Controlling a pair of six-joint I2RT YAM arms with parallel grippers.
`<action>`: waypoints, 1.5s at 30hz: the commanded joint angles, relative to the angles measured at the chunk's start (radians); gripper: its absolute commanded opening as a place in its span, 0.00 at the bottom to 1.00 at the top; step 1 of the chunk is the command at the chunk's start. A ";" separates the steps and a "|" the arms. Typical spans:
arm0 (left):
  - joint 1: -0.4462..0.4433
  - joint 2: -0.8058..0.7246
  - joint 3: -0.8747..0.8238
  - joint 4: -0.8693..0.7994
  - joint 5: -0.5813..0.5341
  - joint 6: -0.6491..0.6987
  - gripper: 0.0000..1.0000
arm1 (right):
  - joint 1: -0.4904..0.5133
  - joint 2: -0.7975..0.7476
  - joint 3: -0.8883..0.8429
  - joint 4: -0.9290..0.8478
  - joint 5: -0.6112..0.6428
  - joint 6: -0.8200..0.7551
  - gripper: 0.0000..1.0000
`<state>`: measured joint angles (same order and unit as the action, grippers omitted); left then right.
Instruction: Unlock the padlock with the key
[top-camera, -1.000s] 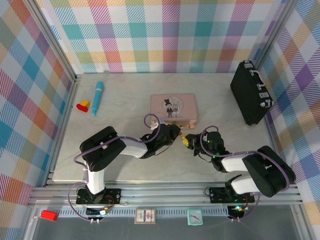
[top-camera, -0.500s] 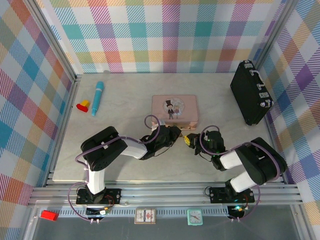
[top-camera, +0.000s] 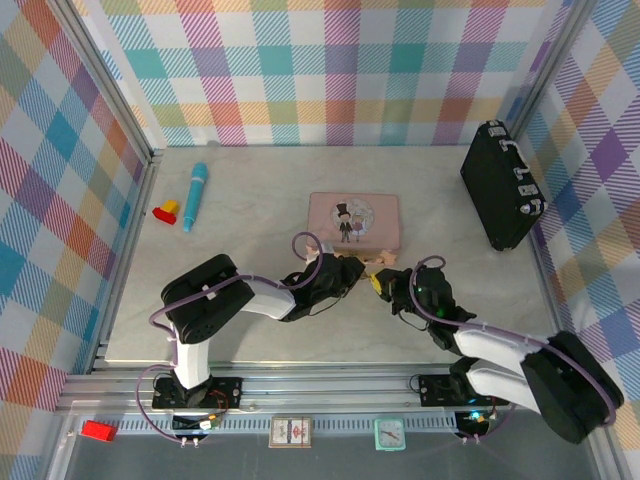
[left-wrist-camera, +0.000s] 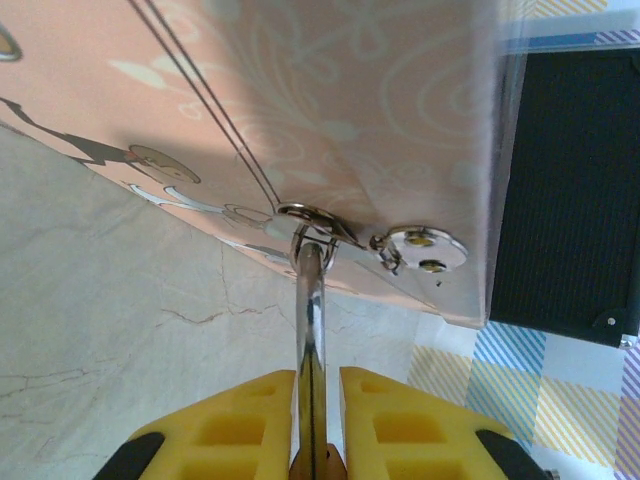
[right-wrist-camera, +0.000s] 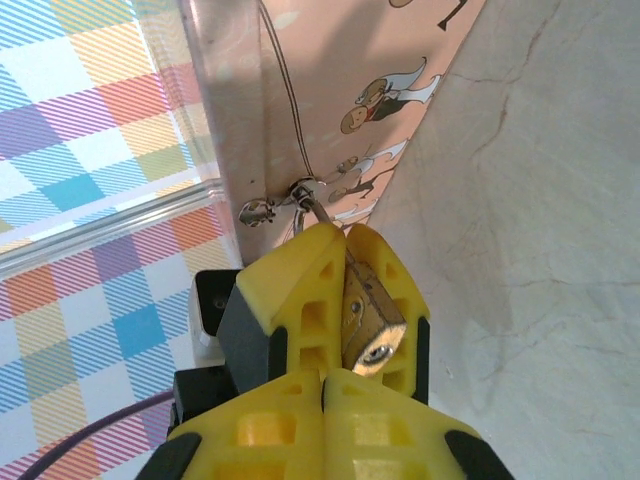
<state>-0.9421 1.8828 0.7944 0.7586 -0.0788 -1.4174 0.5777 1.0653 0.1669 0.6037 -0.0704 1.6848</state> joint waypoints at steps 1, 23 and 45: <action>-0.019 -0.062 0.020 0.052 0.011 0.023 0.00 | 0.009 -0.045 0.008 -0.186 0.060 -0.035 0.00; 0.045 -0.016 0.205 -0.614 0.099 0.312 0.03 | 0.022 -0.283 0.166 -0.649 0.100 -0.592 0.00; 0.014 -0.351 0.045 -0.670 -0.005 0.672 0.81 | 0.029 -0.310 0.211 -0.650 0.163 -0.809 0.00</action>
<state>-0.9218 1.5909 0.8654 0.1139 -0.0647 -0.8314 0.6025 0.7589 0.3634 -0.1120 0.0666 0.9215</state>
